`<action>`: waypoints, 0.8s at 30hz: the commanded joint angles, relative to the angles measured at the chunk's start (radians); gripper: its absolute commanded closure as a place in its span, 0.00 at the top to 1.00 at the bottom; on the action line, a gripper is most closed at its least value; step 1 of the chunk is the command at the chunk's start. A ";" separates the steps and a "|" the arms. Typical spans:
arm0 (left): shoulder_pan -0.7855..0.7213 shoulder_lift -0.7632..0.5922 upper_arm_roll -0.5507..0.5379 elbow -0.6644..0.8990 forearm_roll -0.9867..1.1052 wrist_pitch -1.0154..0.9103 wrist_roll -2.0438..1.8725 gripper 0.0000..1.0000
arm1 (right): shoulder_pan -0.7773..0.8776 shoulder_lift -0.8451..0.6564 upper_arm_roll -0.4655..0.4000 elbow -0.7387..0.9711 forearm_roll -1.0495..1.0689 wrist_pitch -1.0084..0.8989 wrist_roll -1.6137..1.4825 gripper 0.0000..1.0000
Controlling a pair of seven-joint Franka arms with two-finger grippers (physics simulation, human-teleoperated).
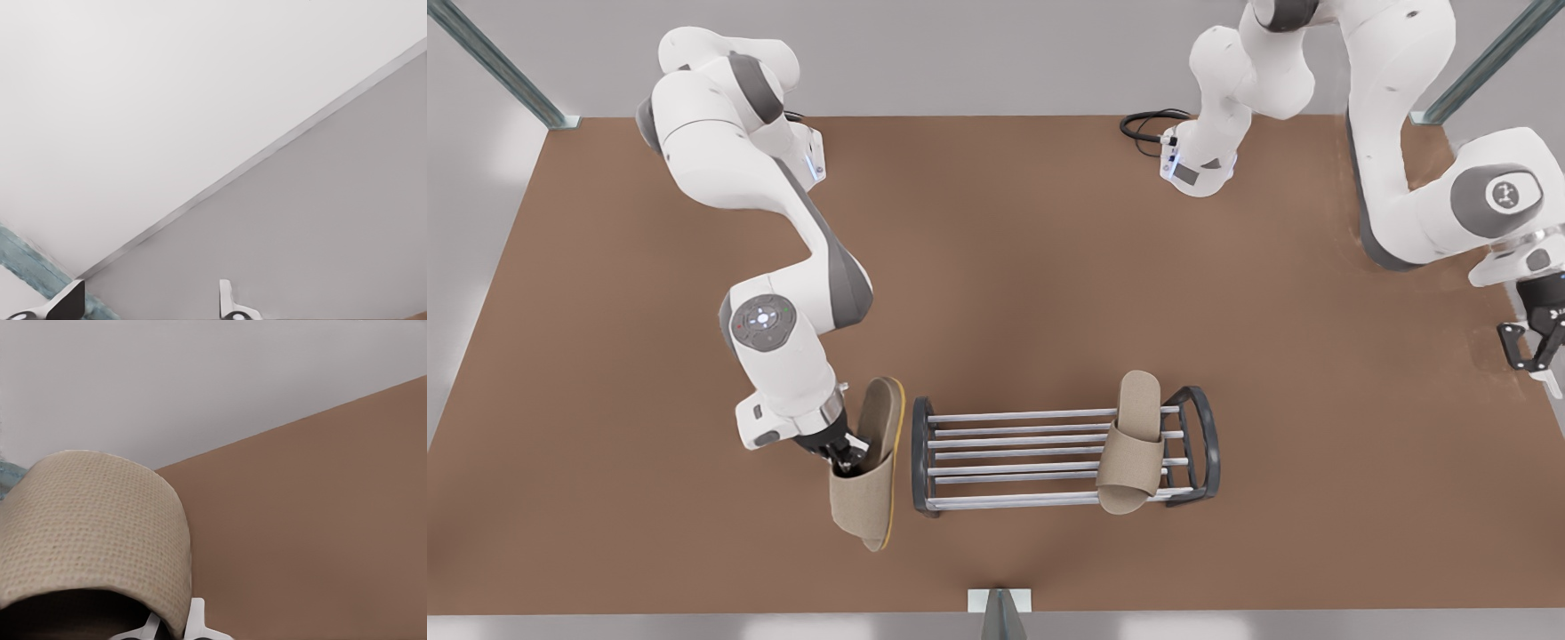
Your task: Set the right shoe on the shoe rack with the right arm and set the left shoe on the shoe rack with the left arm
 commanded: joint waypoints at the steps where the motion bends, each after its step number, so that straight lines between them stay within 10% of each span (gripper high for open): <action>1: 0.055 0.059 0.045 0.258 0.985 -1.337 -1.623 1.00 | 0.003 -0.006 0.000 0.001 -0.007 0.069 0.219 0.21; 5: 0.078 0.125 0.011 0.284 1.008 -1.635 -1.954 1.00 | 0.033 -0.020 -0.015 0.051 -0.012 0.050 0.210 0.21; 7: 0.533 0.120 -0.830 0.360 1.264 -1.669 -2.233 1.00 | 0.056 -0.028 -0.015 0.051 -0.012 0.044 0.210 0.21; 8: 0.540 0.021 -0.933 0.198 1.311 -1.566 -2.238 1.00 | 0.062 -0.030 -0.015 0.051 -0.013 0.046 0.211 0.21; 9: 0.500 -0.177 -0.943 -0.148 1.331 -1.236 -2.256 1.00 | 0.074 -0.030 -0.015 0.053 -0.013 0.047 0.210 0.21; 24: 0.490 -0.158 -0.945 -0.099 1.411 -1.384 -2.259 1.00 | 0.303 0.085 -0.145 0.048 -0.010 0.422 0.216 0.21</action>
